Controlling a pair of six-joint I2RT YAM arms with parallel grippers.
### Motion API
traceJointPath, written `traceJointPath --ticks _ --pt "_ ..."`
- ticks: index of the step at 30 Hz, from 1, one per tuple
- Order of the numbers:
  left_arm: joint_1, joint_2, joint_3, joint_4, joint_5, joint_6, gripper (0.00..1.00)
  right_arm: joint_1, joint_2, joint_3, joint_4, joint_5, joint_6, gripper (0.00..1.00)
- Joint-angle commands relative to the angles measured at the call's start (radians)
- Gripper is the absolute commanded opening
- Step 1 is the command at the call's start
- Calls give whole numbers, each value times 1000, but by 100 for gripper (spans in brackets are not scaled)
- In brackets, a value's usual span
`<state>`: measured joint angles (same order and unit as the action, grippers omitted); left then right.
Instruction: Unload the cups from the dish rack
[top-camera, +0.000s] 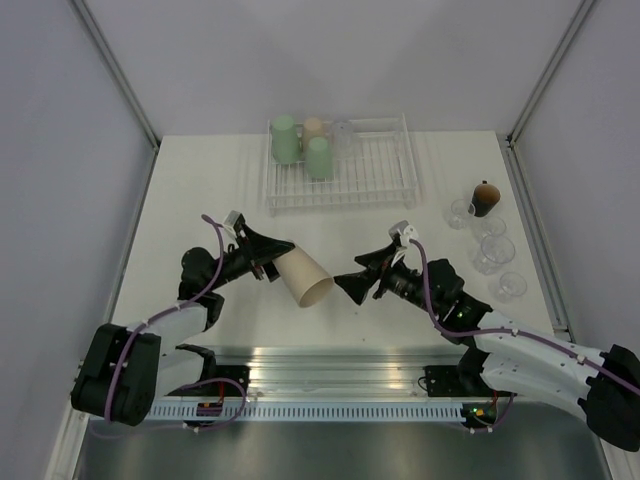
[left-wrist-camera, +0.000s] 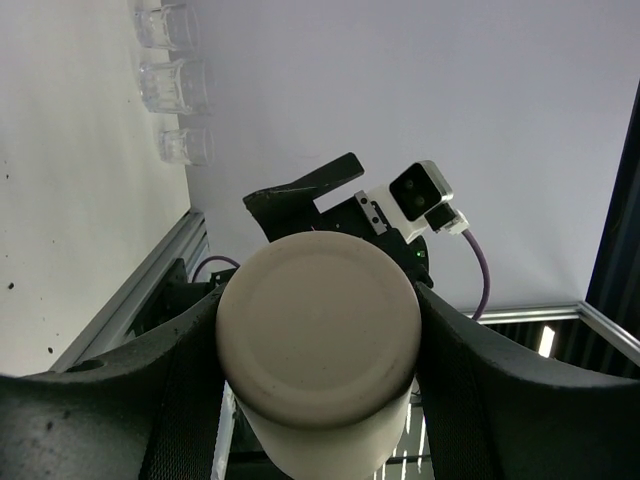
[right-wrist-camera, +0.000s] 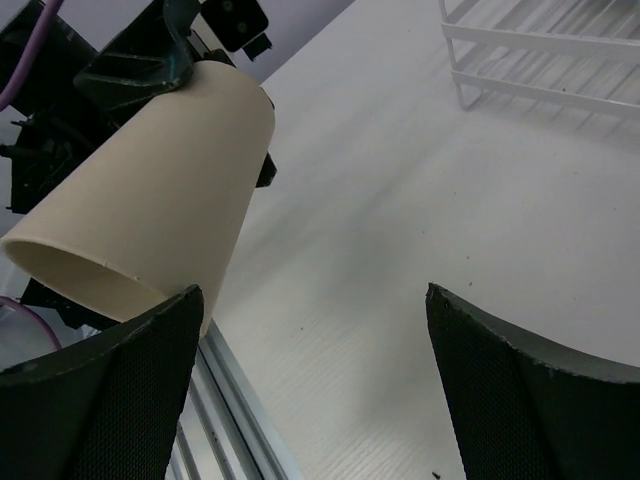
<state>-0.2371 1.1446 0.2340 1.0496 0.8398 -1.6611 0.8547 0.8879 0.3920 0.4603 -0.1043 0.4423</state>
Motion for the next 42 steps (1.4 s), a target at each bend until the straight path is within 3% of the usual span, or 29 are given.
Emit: traceJointPath --ticks 1,4,16,28,36,39,40,41,42 --pt "2 14 1 102 -25 -42 2 9 -6 22 -121 152 16 95" --pt "1 21 -4 104 -30 -39 2 10 5 28 -183 226 -2 95" --pt "1 75 -15 127 -48 -32 2 33 -67 7 -195 121 -36 94" --pt "-5 130 -38 165 -53 -31 2 118 8 61 -126 69 -50 91" --pt "-148 173 -47 182 -108 -15 2 133 167 140 14 130 -66 89" --pt "-179 197 -59 220 -120 -25 2 135 210 171 26 195 -77 77" --pt "-179 201 -70 231 -125 -29 2 135 220 177 28 204 -79 59" --pt "-179 205 -77 243 -128 -38 2 136 224 186 26 207 -83 53" --pt "-179 213 -85 265 -130 -43 2 136 224 189 25 207 -83 39"
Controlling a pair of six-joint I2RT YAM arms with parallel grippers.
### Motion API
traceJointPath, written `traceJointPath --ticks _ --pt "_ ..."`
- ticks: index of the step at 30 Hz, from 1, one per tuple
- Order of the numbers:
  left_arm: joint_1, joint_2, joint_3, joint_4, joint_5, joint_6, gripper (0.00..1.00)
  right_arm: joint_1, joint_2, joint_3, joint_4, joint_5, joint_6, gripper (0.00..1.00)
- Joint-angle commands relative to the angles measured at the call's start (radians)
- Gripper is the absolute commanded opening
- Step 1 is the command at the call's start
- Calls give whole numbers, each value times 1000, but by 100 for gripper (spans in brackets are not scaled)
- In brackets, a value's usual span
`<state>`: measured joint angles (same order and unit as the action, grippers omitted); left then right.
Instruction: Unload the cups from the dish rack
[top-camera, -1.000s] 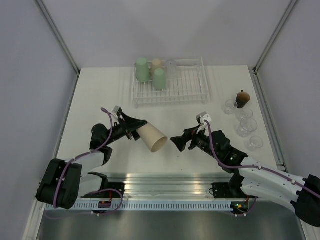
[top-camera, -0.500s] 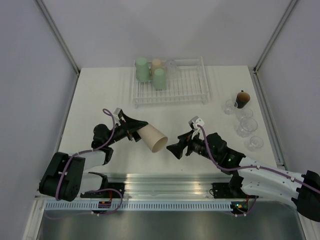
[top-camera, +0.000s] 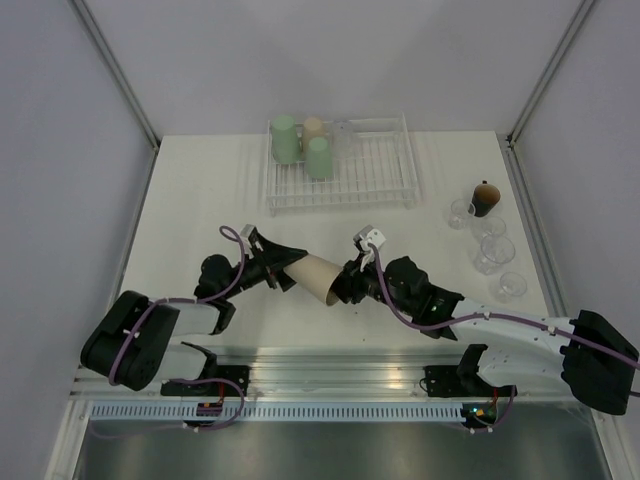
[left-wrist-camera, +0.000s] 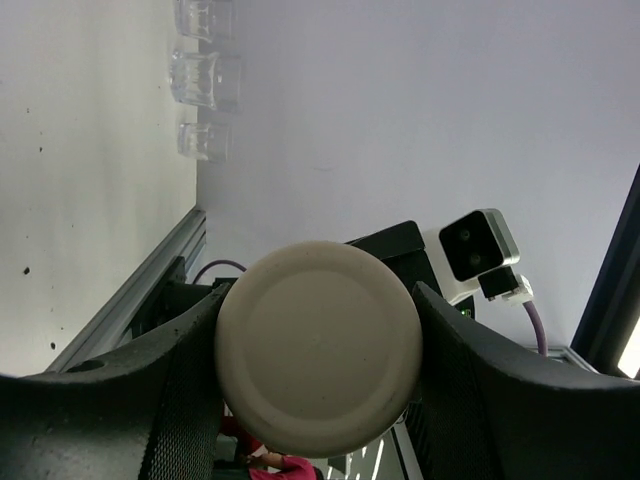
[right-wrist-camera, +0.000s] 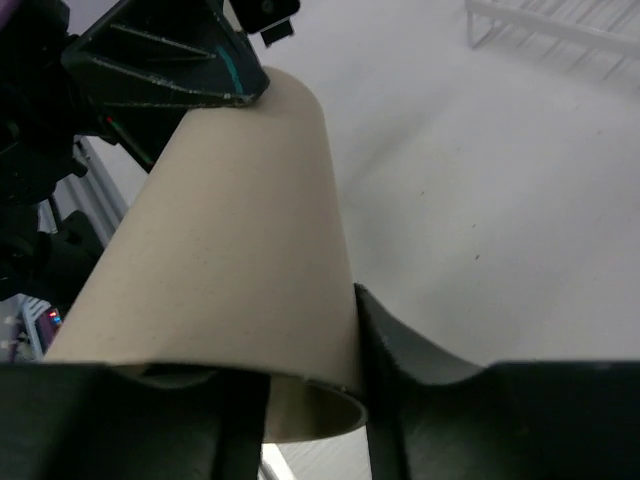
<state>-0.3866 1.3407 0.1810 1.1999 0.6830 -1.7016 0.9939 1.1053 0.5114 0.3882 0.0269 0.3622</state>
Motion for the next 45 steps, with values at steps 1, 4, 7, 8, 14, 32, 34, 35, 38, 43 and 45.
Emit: traceJointPath --ticks 1,4,7,8,14,32,34,35,38,43,45 --pt "-29 21 -34 121 27 -3 2 -1 5 72 94 70 -6 33" --pt "-29 32 -35 130 26 -3 2 -1 -5 67 77 73 -6 2" --pt "-29 47 -26 133 21 23 6 -1 -31 59 45 76 0 1" --pt "-29 52 -20 130 21 34 14 -1 -39 58 34 79 0 1" --pt "-29 116 44 128 27 117 99 -1 -91 71 -84 93 3 1" --pt "-109 -180 241 -442 -159 756 100 -1 -39 400 -963 571 121 1" --pt "-174 -291 331 -782 -362 985 100 -1 4 409 -970 573 147 1" --pt "-214 -346 366 -839 -411 1026 100 -1 28 412 -956 549 153 1" --pt "-228 -374 400 -1009 -448 1111 100 -3 71 444 -951 515 156 1" --pt "-356 -394 419 -1152 -715 1230 98 -3 156 507 -954 441 146 1" --pt "-441 -342 463 -1258 -872 1254 96 -1 169 515 -948 423 152 1"
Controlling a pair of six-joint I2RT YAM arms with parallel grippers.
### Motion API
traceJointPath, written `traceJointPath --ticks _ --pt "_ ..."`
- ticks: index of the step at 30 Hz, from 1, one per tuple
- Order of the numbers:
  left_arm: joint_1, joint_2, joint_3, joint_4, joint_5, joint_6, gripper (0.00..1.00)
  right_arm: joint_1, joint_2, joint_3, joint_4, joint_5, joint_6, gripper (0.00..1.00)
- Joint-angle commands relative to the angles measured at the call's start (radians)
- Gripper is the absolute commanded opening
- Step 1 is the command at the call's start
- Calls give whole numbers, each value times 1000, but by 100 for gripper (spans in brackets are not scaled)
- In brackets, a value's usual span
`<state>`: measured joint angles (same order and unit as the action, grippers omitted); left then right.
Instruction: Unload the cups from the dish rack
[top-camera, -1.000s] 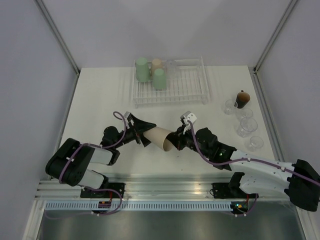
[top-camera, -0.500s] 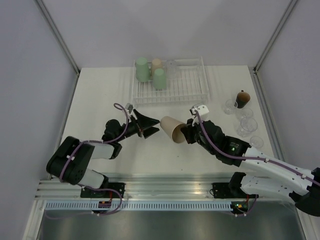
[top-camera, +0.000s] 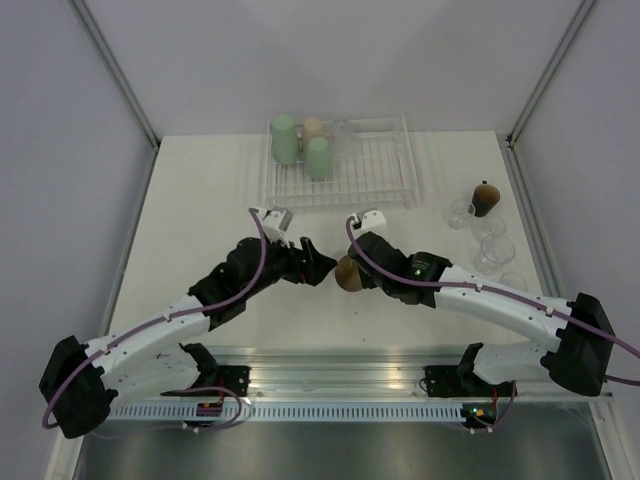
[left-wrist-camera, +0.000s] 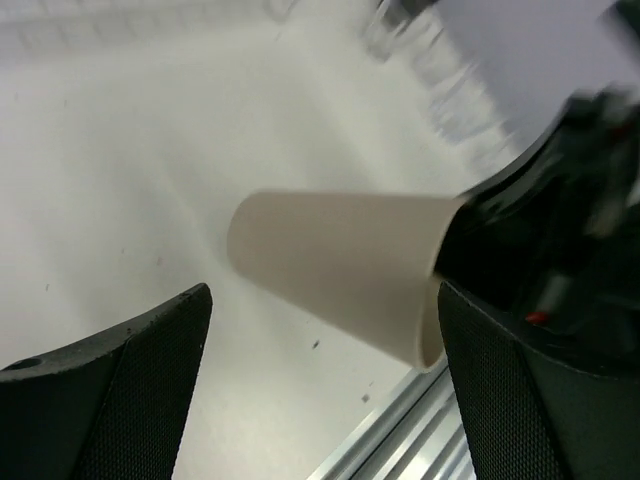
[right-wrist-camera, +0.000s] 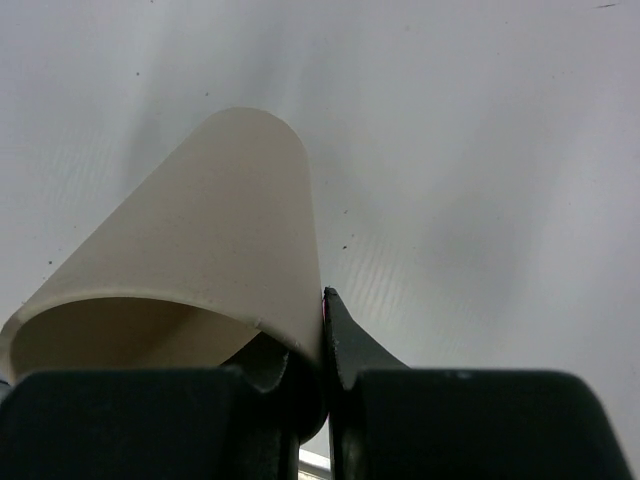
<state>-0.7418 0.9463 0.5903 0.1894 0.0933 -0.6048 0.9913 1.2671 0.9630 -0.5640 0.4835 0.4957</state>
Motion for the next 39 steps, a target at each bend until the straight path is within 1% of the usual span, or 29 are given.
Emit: traceJointPath --ticks 1,3,7,10,12,16,17,18,19,21,22,24,25,26,27,28,30,31,34,36,37,39 --pt "-144 69 68 -274 -332 174 95 1 14 72 4 -39 18 1" --pt "-195 97 94 -295 -418 188 95 1 32 82 3 -51 17 1" --pt "-290 132 131 -294 -515 211 95 0 58 106 -8 -83 20 1" --pt "-310 163 160 -295 -544 235 94 0 61 105 4 -108 17 1" --pt "-318 187 180 -315 -575 237 91 1 54 102 18 -134 12 1" --pt "-330 223 186 -327 -604 217 80 1 35 102 33 -183 -2 1" --pt "-332 229 186 -324 -603 212 73 3 31 100 38 -210 -6 1" --pt "-332 230 187 -326 -601 211 69 3 22 98 44 -217 -8 1" --pt "-332 233 189 -324 -601 208 61 3 17 95 46 -220 -8 1" --pt "-334 235 193 -324 -601 206 51 4 6 94 46 -220 -8 1" --pt "-334 235 198 -323 -599 204 42 6 5 92 46 -218 -6 1" --pt "-334 232 201 -320 -595 201 37 6 3 92 39 -209 -5 1" --pt "-334 232 204 -317 -592 201 39 4 5 92 36 -206 -3 1" --pt "-334 230 206 -311 -584 201 44 4 9 92 27 -203 1 1" --pt "-334 230 207 -312 -584 198 53 6 12 97 23 -195 3 1" --pt "-334 229 209 -311 -584 195 68 4 15 100 13 -180 6 1" --pt "-334 218 209 -309 -593 185 76 6 25 105 -7 -157 6 1" --pt "-334 204 207 -309 -599 183 82 4 28 108 -17 -125 6 1" --pt "-334 154 204 -312 -621 177 88 -2 57 132 -102 -63 0 1" --pt "-334 117 203 -318 -638 175 89 -32 84 129 -141 -71 -29 1" --pt "-334 82 204 -323 -645 175 90 -49 92 125 -151 -78 -42 1" --pt "-334 53 204 -332 -665 183 90 -130 89 103 -168 -108 -69 1"
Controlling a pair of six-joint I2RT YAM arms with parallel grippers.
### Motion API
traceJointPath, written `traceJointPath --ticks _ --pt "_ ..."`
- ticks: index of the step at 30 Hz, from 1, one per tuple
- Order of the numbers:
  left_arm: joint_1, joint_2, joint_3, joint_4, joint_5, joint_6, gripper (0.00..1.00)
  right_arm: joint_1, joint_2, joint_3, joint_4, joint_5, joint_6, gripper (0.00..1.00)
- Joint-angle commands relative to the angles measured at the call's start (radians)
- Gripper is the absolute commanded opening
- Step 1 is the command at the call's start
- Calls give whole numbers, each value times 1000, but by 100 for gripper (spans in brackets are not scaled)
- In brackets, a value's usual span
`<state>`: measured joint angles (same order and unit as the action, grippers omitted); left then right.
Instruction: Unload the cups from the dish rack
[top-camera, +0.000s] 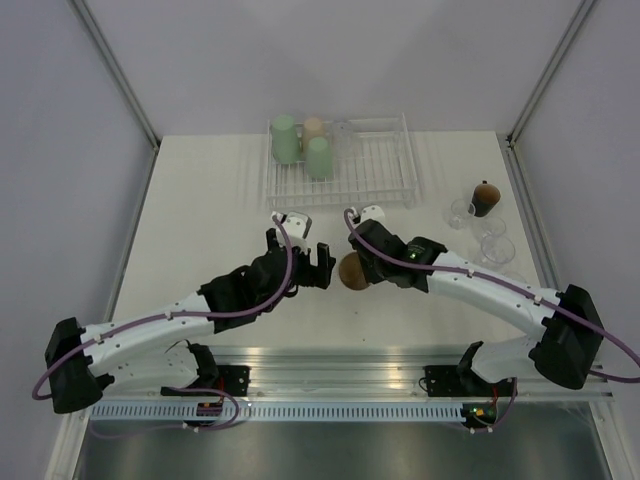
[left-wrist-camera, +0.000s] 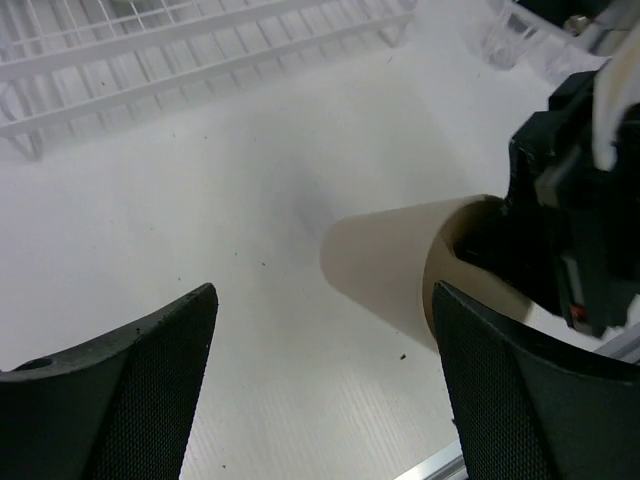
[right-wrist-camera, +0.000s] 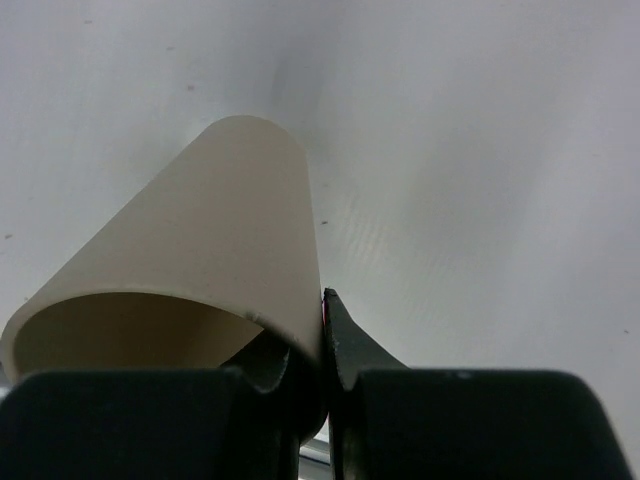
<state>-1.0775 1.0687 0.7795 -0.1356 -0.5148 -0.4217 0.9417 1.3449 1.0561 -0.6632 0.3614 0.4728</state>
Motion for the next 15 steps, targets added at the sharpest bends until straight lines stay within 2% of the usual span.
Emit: traceJointPath --ticks 1,2,7,8,15 --pt "2 -96 18 -19 -60 1 91 -115 -9 1 -69 1 -80 1" --pt "2 -105 17 -27 -63 4 91 -203 -13 -4 -76 -42 -100 1" --pt "2 -142 -2 -58 -67 -5 91 -489 -15 60 -145 -87 -183 1" --pt "2 -151 -6 -58 -62 -9 91 -513 -7 89 -145 -158 -184 1" --pt "2 -216 -31 -71 -16 -2 90 -722 143 231 -230 -196 -149 1"
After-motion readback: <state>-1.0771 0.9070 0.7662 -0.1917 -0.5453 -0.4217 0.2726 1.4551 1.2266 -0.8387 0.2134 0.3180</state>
